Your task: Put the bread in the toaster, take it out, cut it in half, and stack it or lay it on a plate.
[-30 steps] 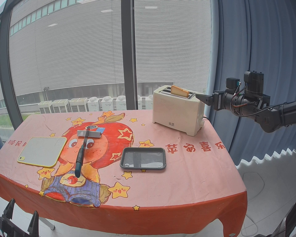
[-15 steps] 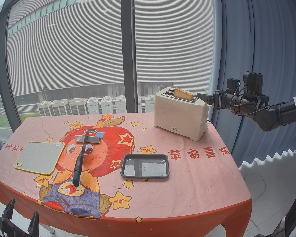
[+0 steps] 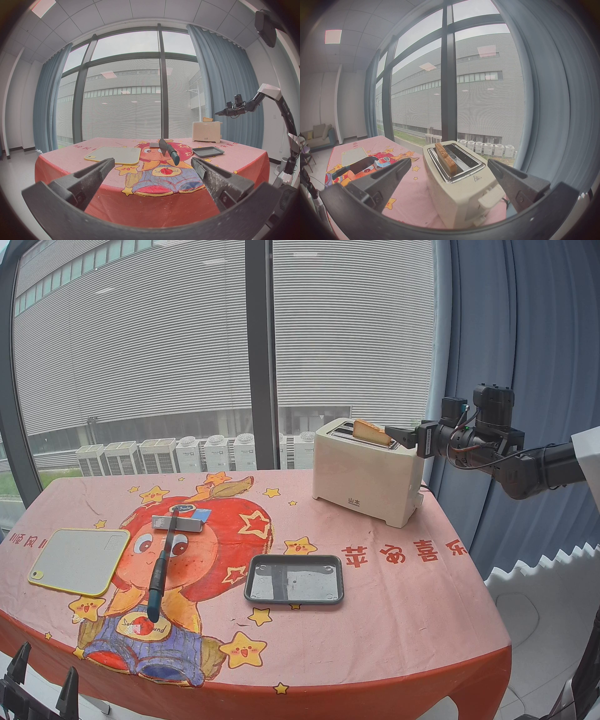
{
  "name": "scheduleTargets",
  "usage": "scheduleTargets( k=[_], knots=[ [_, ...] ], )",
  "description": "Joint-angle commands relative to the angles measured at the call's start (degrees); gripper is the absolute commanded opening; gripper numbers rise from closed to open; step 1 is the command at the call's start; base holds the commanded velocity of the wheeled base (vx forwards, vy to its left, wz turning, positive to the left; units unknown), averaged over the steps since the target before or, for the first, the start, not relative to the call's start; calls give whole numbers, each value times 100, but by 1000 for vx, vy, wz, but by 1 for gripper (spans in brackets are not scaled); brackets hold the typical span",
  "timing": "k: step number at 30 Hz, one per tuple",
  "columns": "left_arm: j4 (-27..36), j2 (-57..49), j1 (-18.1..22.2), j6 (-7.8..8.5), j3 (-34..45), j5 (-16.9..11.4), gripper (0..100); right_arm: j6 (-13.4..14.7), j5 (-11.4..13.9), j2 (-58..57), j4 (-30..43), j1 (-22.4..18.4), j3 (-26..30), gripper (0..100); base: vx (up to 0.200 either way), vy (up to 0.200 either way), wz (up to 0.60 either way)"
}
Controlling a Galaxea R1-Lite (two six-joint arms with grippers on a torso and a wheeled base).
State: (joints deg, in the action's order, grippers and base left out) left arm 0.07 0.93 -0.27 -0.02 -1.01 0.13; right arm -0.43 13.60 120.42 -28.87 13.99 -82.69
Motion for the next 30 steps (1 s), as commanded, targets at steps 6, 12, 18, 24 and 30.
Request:
scheduleTargets(
  k=[6, 12, 18, 24, 30],
  knots=[
    [1, -75, 0, 2, 101, 4, 100, -54, 2, 1001, 13, 103, -898, 100, 0, 0, 0],
    [1, -75, 0, 11, 101, -13, 100, -98, 2, 1344, 4, 95, -1250, 100, 0, 0, 0],
    [1, -75, 0, 2, 101, -13, 100, -124, 2, 1370, 4, 95, -1294, 100, 0, 0, 0],
    [1, -75, 0, 2, 101, -13, 100, -142, 2, 1397, 4, 95, -1302, 0, 0, 0, 0],
    [1, -84, 0, 2, 101, -13, 100, -142, 2, 1370, -5, 112, -1294, 0, 0, 0, 0]
  ],
)
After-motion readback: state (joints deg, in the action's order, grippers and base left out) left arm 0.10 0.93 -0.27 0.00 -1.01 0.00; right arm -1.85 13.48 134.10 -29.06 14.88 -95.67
